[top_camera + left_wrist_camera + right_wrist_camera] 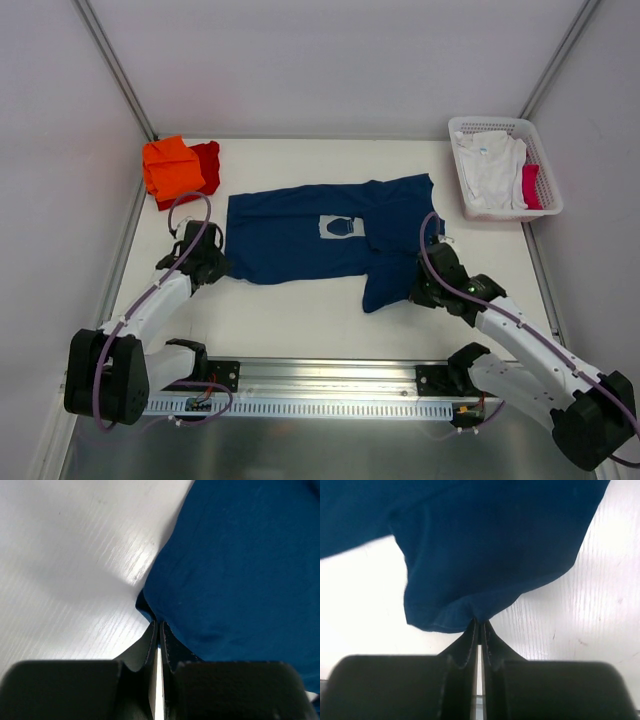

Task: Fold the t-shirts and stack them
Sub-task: Grap the side of the flattened tshirt closest away from the robot with both arms, then fold the other side of the tshirt into a rectangle

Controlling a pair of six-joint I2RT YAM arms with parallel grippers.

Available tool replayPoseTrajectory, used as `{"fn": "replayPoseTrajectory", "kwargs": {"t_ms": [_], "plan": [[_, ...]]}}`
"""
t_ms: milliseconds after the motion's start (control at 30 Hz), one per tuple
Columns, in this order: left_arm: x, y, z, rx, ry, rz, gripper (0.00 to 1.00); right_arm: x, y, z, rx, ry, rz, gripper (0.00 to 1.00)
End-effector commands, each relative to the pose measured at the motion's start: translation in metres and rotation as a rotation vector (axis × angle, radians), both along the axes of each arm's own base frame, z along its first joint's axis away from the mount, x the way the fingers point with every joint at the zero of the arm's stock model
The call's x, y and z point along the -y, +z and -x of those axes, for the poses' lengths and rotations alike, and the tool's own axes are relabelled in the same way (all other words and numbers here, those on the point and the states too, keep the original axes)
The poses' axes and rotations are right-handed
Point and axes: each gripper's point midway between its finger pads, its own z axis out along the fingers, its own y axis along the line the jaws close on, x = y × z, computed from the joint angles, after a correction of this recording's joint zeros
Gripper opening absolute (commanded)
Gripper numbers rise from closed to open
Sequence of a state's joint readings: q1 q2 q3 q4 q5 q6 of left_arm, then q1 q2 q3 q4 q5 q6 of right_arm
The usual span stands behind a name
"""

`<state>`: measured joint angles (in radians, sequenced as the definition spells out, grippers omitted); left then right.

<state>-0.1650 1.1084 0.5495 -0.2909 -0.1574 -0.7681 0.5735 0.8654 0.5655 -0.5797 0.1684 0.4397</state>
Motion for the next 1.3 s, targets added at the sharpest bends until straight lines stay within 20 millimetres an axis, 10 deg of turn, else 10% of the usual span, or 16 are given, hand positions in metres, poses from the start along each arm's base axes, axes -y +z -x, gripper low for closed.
{"fn": "replayPoseTrajectory", "kwargs": {"t_ms": [0,467,1267], "plan": [[0.001,0.031,-0.019,0.093,-0.013,-0.021,0.0,0.001,0.029,-0.026,0.099,0.01,0.048,0.0],[-0.011,0.073,-0.052,0.187,0.013,-0.073,0.0,0.018,0.088,-0.093,0.219,-0.029,0.13,0.0],[-0.044,0.089,-0.086,0.189,0.092,-0.096,0.0,0.035,0.16,-0.233,0.356,-0.086,0.179,0.0]]}}
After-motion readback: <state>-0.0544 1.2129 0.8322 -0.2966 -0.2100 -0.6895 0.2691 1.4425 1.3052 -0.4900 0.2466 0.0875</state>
